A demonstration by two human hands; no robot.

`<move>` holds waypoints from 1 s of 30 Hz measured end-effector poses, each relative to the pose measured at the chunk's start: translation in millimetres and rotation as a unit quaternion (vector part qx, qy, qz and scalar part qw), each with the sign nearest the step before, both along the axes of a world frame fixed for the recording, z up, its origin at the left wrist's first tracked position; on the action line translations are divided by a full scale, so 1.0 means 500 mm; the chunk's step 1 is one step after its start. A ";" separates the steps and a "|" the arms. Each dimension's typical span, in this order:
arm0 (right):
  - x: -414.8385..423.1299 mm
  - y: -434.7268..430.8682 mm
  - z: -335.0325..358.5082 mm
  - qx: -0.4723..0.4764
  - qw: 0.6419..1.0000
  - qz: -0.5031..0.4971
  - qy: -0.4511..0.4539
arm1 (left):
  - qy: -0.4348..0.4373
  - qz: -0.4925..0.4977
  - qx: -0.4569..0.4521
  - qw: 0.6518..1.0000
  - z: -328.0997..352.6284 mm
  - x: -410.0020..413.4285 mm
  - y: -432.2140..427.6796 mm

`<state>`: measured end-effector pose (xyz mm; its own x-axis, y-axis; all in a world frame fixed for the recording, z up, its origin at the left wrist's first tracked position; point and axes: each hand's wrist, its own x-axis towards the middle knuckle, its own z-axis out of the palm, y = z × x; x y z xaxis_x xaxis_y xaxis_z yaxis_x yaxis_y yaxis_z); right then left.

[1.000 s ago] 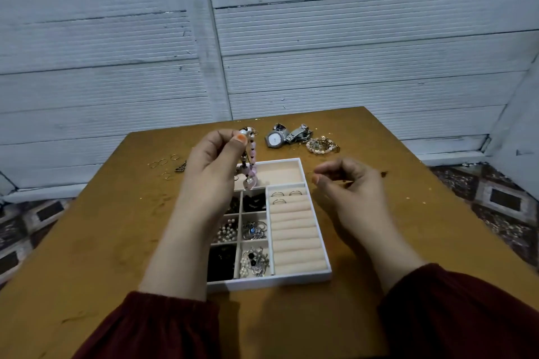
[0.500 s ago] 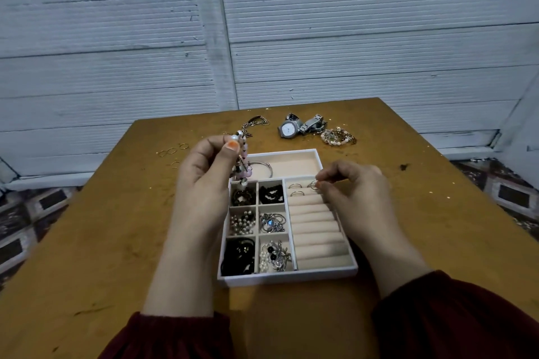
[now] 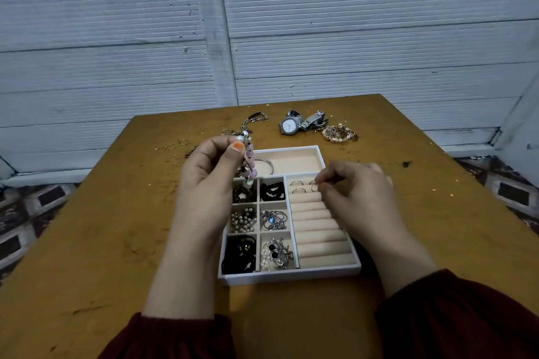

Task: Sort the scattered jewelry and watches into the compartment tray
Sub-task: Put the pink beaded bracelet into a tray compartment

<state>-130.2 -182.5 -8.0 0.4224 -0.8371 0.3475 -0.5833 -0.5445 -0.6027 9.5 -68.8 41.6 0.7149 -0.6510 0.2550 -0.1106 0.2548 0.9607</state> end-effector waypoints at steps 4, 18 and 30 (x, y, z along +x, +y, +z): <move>0.001 0.003 0.002 -0.018 1.000 0.002 0.025 | 0.020 0.000 -0.004 1.000 0.003 -0.002 0.003; -0.001 0.002 -0.001 -0.024 0.999 0.006 0.047 | 0.023 -0.002 -0.005 1.000 0.005 -0.005 0.001; -0.002 -0.001 -0.006 -0.012 0.999 0.014 0.035 | 0.031 0.001 0.002 1.000 0.006 -0.009 -0.002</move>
